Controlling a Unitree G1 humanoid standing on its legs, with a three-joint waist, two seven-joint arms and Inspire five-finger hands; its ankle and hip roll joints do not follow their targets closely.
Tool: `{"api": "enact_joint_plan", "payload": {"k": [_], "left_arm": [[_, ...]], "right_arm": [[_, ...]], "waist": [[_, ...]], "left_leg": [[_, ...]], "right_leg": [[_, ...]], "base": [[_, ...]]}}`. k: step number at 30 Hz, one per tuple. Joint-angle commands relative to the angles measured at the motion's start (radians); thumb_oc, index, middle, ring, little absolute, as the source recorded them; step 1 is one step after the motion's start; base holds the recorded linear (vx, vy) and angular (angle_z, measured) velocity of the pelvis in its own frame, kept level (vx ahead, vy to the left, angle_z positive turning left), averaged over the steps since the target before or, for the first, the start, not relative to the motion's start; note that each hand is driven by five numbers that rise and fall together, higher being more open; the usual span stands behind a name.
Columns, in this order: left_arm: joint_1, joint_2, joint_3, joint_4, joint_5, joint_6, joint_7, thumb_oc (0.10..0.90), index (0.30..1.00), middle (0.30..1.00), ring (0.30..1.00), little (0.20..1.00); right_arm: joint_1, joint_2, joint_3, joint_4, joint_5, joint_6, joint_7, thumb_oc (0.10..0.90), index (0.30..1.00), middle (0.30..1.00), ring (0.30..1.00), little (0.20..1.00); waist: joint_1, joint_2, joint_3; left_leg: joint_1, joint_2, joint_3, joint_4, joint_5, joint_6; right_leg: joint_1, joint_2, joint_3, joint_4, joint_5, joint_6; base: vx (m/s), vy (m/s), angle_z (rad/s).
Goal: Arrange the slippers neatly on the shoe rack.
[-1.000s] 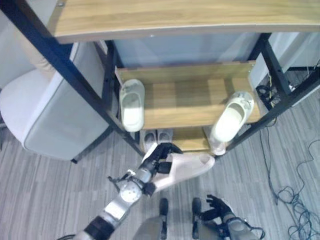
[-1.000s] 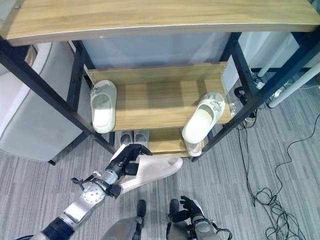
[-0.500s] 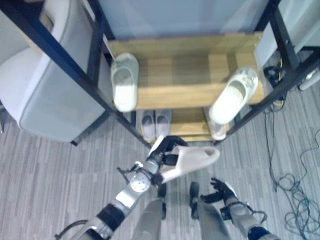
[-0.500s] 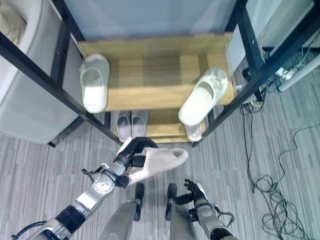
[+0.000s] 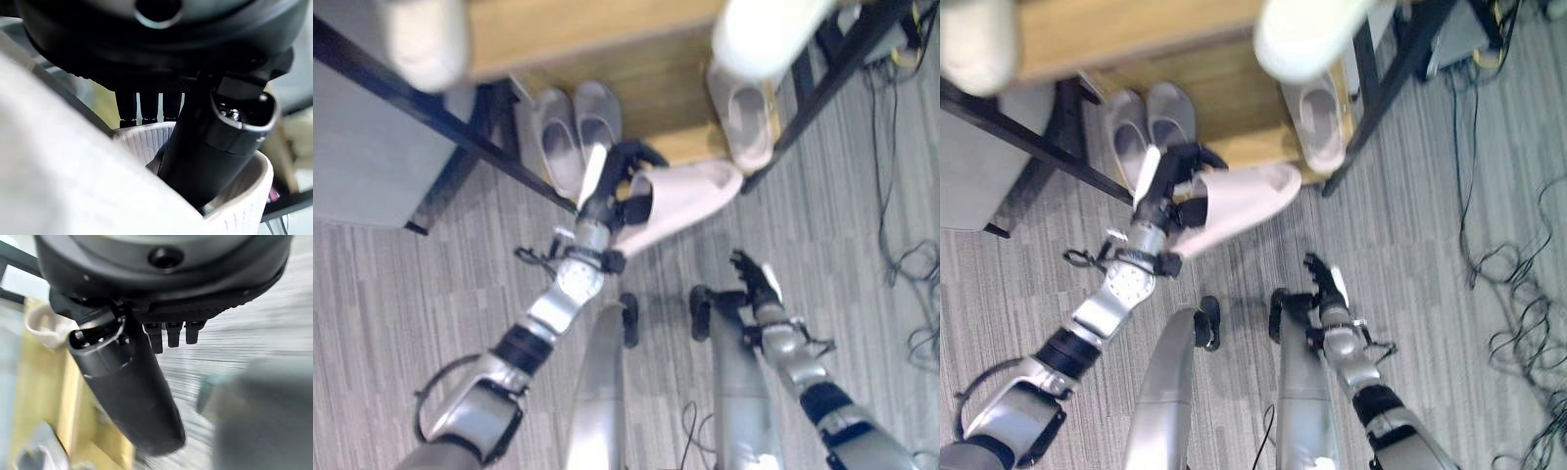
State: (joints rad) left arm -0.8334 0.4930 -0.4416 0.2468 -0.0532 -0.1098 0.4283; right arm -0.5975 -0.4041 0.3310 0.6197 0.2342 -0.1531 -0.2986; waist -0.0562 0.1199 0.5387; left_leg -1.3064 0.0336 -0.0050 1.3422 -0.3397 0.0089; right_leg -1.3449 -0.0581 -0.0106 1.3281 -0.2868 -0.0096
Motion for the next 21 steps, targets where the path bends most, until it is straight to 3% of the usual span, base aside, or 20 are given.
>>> {"api": "enact_joint_plan", "payload": {"k": [1,5,6,8,12,13,16,21], "left_arm": [[-0.006,-0.026,0.048,-0.068,0.059,-0.078,0.097,0.400,0.300,0.300,0.300,0.300],[-0.108,0.048,0.070,-0.025,0.060,-0.070,0.172,0.400,0.300,0.300,0.300,0.300],[-0.146,0.067,0.073,-0.003,0.051,-0.068,0.203,0.400,0.300,0.300,0.300,0.300],[-0.177,0.078,0.068,0.018,0.047,-0.064,0.219,0.400,0.300,0.300,0.300,0.300],[-0.314,0.135,0.039,0.123,0.009,-0.059,0.285,0.400,0.300,0.300,0.300,0.300],[-0.349,0.149,0.031,0.168,-0.010,-0.059,0.308,0.400,0.300,0.300,0.300,0.300],[-0.383,0.159,0.017,0.229,-0.037,-0.057,0.326,0.400,0.300,0.300,0.300,0.300],[-0.468,0.194,-0.020,0.296,-0.058,-0.042,0.352,0.400,0.300,0.300,0.300,0.300]], "right_arm": [[0.111,0.016,0.009,-0.067,-0.071,-0.076,-0.034,0.800,0.900,0.900,0.900,0.900],[0.023,-0.010,0.031,-0.115,-0.081,-0.084,-0.038,0.800,0.900,0.900,0.900,0.900],[-0.013,-0.020,0.041,-0.125,-0.072,-0.087,-0.037,0.800,0.900,0.900,0.900,0.900],[-0.038,-0.023,0.053,-0.126,-0.071,-0.087,-0.036,0.800,0.900,0.900,0.900,0.900],[-0.111,-0.031,0.104,-0.126,-0.046,-0.083,-0.026,0.800,0.900,0.900,0.900,0.900],[-0.099,-0.027,0.126,-0.139,-0.051,-0.082,-0.016,0.800,0.900,0.900,0.900,0.900],[-0.054,-0.026,0.158,-0.161,-0.063,-0.079,0.004,0.800,0.900,0.900,0.900,0.900],[0.068,-0.031,0.185,-0.205,-0.091,-0.079,0.037,0.800,0.900,0.900,0.900,0.900]], "waist": [[0.002,0.017,-0.124],[-0.010,0.002,-0.088],[-0.013,-0.006,-0.069],[-0.015,-0.011,-0.059],[-0.027,-0.029,-0.019],[-0.031,-0.049,-0.019],[-0.038,-0.069,-0.019],[-0.060,-0.073,-0.019]], "left_leg": [[0.020,0.004,-0.067,-0.039,-0.013,-0.004],[-0.116,0.003,-0.069,0.200,-0.094,0.001],[-0.166,-0.001,-0.071,0.304,-0.130,0.001],[-0.193,0.000,-0.073,0.362,-0.155,0.000],[-0.264,-0.006,-0.091,0.564,-0.233,-0.011],[-0.264,-0.002,-0.082,0.635,-0.277,-0.015],[-0.264,0.011,-0.071,0.705,-0.318,-0.019],[-0.264,0.010,-0.068,0.800,-0.363,-0.018]], "right_leg": [[0.127,-0.017,0.028,-0.007,-0.188,-0.004],[-0.011,-0.007,0.024,0.232,-0.250,0.001],[-0.067,0.000,0.024,0.347,-0.282,0.003],[-0.090,-0.002,0.029,0.404,-0.305,0.001],[-0.177,0.004,0.066,0.647,-0.359,0.012],[-0.201,0.009,0.105,0.731,-0.383,0.019],[-0.224,0.016,0.144,0.815,-0.398,0.028],[-0.225,0.016,0.170,0.909,-0.435,0.037]], "base": [[0.05,-0.011,-0.21],[0.08,-0.019,0.00],[0.15,-0.030,-0.02],[0.13,-0.021,0.06],[0.13,0.010,0.01],[0.11,0.018,-0.06],[0.09,-0.003,-0.12],[0.04,0.030,-0.05]]}}
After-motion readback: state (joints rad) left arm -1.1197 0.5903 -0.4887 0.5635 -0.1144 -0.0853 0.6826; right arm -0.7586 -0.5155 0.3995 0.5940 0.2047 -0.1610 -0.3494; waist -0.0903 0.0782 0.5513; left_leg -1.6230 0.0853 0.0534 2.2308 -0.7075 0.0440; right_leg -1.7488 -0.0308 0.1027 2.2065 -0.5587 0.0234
